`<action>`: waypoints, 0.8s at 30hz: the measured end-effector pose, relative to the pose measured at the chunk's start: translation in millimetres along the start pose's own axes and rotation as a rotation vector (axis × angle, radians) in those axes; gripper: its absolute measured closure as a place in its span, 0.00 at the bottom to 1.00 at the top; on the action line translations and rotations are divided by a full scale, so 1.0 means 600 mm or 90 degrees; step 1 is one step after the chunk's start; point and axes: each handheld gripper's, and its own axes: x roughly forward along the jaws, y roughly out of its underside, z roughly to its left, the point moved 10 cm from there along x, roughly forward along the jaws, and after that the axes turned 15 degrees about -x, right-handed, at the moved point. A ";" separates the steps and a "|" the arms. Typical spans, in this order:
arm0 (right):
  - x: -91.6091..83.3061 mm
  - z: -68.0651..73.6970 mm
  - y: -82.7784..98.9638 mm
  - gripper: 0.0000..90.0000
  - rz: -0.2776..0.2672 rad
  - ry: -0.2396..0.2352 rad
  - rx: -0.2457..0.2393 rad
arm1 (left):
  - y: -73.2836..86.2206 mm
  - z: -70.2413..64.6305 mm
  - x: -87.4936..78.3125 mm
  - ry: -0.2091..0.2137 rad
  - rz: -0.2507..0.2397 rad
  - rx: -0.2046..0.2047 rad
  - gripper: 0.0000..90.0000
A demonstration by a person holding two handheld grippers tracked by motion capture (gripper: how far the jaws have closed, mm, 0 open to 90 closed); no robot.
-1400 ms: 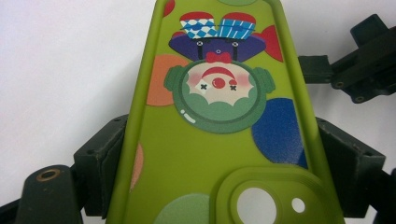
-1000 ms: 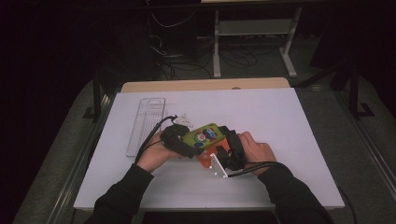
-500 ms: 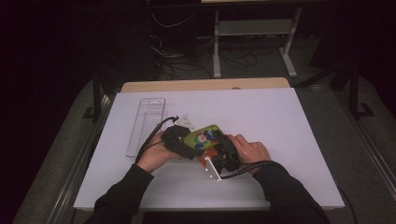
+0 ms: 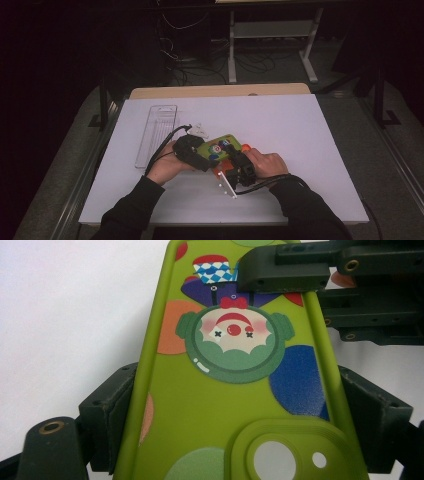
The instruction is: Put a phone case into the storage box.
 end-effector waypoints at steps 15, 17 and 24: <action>-0.003 0.003 0.011 0.84 0.006 0.004 0.001 | -0.007 -0.003 -0.004 0.017 -0.016 0.009 0.07; -0.002 0.004 0.017 0.84 0.009 -0.001 0.015 | -0.008 -0.003 -0.008 0.025 -0.019 0.009 0.03; -0.003 0.003 0.027 0.84 0.018 -0.007 0.036 | -0.010 0.005 -0.026 0.019 -0.028 0.017 0.00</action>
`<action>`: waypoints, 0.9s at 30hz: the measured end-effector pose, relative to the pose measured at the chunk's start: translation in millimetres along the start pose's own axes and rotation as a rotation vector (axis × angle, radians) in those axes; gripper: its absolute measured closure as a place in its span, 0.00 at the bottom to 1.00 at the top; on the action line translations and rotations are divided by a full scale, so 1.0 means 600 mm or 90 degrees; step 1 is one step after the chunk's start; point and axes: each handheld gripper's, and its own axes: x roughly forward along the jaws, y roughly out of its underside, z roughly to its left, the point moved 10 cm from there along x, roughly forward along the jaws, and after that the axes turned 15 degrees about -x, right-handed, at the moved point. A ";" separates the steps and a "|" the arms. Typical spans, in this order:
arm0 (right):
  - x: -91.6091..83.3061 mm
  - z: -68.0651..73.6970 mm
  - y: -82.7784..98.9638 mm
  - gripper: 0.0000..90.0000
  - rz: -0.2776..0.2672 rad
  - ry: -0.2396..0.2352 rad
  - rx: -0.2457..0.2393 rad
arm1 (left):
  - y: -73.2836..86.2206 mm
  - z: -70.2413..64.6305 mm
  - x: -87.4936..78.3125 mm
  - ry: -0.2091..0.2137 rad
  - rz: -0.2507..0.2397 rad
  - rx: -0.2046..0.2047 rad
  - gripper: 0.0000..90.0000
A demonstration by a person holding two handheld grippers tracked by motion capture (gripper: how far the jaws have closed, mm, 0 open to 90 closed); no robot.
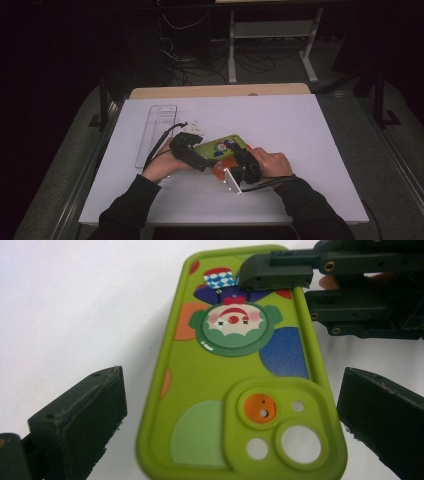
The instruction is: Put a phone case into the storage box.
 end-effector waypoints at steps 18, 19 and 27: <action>0.003 0.006 0.018 0.84 0.002 -0.060 0.108 | 0.003 0.019 -0.023 -0.011 -0.017 0.004 0.00; 0.003 0.006 0.020 0.84 0.004 -0.063 0.121 | 0.003 0.018 -0.023 -0.009 -0.020 -0.001 0.00; 0.005 -0.001 0.029 0.84 -0.001 -0.086 0.198 | 0.004 0.025 -0.023 -0.017 -0.024 0.001 0.00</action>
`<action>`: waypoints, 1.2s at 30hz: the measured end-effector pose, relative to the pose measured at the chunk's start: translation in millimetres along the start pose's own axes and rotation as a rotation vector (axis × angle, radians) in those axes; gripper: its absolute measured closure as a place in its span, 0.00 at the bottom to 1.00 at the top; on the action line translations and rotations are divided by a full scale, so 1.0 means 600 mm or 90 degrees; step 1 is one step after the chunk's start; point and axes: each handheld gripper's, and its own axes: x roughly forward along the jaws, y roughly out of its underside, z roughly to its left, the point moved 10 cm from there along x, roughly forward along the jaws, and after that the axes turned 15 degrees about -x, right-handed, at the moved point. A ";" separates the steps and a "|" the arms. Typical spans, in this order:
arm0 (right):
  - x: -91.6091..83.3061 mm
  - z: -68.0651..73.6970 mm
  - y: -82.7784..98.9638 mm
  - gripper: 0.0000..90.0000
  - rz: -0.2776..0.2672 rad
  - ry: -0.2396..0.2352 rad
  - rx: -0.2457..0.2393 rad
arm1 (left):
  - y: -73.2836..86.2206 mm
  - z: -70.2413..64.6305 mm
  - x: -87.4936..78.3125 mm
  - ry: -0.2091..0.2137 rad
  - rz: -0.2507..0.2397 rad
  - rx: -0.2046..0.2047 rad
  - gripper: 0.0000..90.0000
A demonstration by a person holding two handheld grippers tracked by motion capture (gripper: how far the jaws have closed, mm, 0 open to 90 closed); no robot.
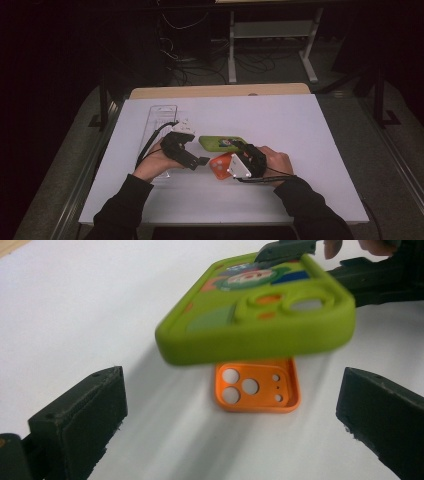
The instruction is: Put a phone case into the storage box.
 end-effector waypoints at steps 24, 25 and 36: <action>0.002 -0.017 0.015 0.84 -0.037 -0.108 0.335 | -0.003 0.004 -0.003 -0.013 -0.010 -0.007 0.00; 0.002 -0.017 0.016 0.84 -0.037 -0.114 0.349 | -0.003 0.005 -0.003 -0.013 -0.009 -0.008 0.00; 0.001 -0.020 0.019 0.84 -0.070 -0.184 0.526 | -0.003 0.011 -0.004 -0.025 -0.007 -0.012 0.00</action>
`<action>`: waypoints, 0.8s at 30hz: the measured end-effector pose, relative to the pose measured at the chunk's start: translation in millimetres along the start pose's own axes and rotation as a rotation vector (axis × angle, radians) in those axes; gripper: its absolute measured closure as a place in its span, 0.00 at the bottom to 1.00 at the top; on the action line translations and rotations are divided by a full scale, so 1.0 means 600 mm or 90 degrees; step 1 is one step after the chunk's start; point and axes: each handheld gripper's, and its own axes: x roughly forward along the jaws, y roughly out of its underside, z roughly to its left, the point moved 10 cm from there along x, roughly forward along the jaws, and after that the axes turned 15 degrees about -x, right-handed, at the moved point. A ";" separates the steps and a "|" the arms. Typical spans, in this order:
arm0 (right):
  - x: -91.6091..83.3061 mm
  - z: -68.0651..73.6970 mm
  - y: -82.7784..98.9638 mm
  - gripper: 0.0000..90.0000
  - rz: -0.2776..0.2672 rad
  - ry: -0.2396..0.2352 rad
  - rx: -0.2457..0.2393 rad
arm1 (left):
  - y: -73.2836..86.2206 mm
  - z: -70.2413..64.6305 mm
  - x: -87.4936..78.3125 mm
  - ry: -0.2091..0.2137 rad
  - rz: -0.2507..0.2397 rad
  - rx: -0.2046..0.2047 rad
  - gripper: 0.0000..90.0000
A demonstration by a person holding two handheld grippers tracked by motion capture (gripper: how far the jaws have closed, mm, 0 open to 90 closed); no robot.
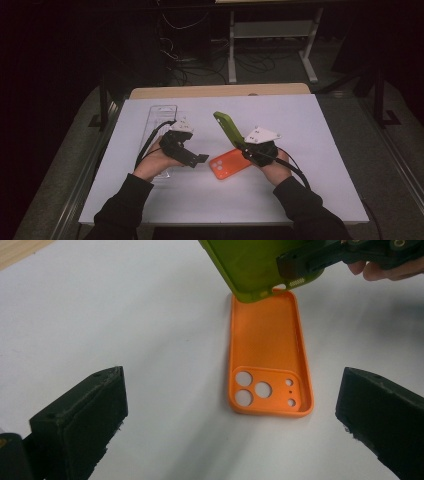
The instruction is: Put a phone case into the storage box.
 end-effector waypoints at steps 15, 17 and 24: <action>0.006 0.004 0.004 0.84 -0.014 -0.057 0.126 | -0.014 0.000 0.001 0.007 -0.033 -0.034 0.00; 0.008 0.005 0.004 0.84 -0.015 -0.059 0.123 | -0.018 0.001 0.003 0.010 -0.043 -0.047 0.00; 0.007 0.012 0.000 0.84 -0.015 -0.061 0.114 | -0.045 -0.002 0.002 0.030 -0.085 -0.071 0.00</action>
